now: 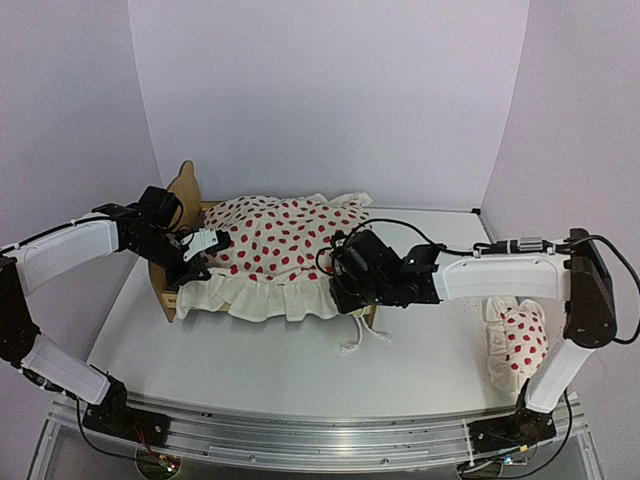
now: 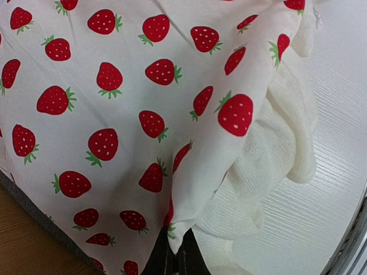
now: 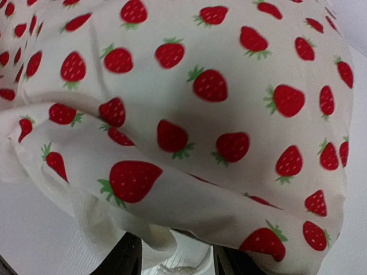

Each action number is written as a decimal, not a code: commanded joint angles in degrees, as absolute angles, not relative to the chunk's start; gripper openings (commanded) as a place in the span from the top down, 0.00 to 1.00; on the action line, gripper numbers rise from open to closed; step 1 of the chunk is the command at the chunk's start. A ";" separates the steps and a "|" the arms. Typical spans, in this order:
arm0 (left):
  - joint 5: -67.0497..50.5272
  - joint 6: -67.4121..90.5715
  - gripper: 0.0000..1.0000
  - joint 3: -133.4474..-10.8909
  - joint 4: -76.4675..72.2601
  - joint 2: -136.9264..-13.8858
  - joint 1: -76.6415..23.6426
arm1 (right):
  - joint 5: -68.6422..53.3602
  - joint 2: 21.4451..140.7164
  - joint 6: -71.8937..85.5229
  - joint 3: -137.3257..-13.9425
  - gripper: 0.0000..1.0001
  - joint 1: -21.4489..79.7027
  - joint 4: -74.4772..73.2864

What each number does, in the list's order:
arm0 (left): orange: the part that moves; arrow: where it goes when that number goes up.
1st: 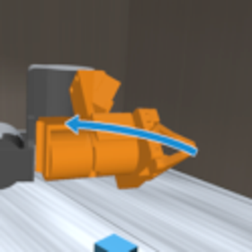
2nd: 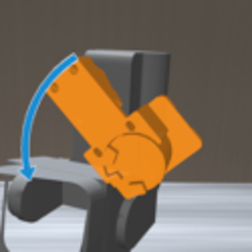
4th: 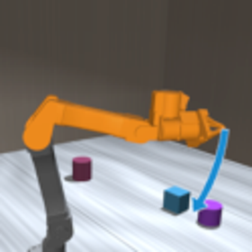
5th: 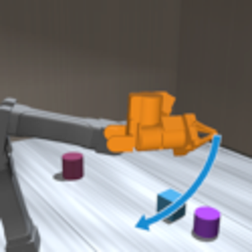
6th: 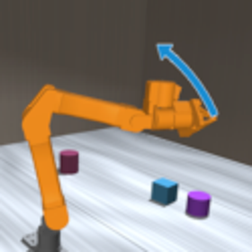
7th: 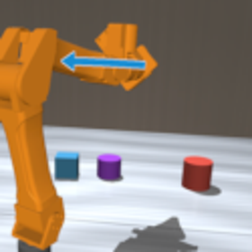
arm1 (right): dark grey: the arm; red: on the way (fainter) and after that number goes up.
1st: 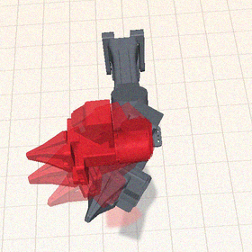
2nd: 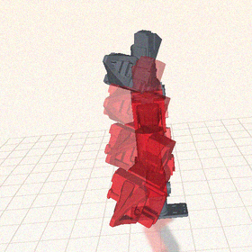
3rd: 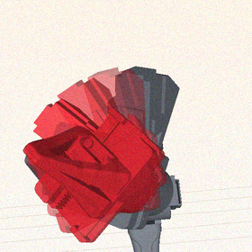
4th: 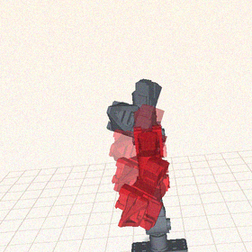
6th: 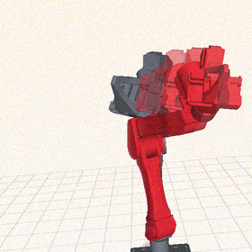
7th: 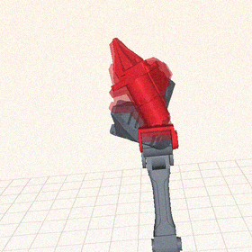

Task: Set up the pet bed

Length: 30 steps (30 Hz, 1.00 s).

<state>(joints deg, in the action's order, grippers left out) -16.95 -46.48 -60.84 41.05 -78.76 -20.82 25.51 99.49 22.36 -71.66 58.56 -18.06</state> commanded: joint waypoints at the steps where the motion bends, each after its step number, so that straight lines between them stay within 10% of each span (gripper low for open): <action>1: -18.18 -46.76 1.00 -63.41 41.31 -77.52 -20.48 | 31.35 100.57 25.49 -73.85 0.57 56.05 -13.73; 13: -18.11 -47.21 1.00 -63.46 41.13 -77.43 -20.48 | 28.45 107.53 25.96 -76.87 0.55 53.25 -12.48; 20: -17.94 -47.31 1.00 -63.33 41.32 -77.39 -20.52 | 24.25 104.57 27.60 -75.39 0.99 52.05 -12.75; 30: -17.89 -47.86 1.00 -63.26 41.02 -77.79 -20.48 | 4.16 95.62 33.19 -74.16 1.00 47.97 -20.18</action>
<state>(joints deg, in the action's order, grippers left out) -17.54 -46.72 -60.95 41.01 -78.76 -20.82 14.10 99.50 29.91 -72.60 49.30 -15.27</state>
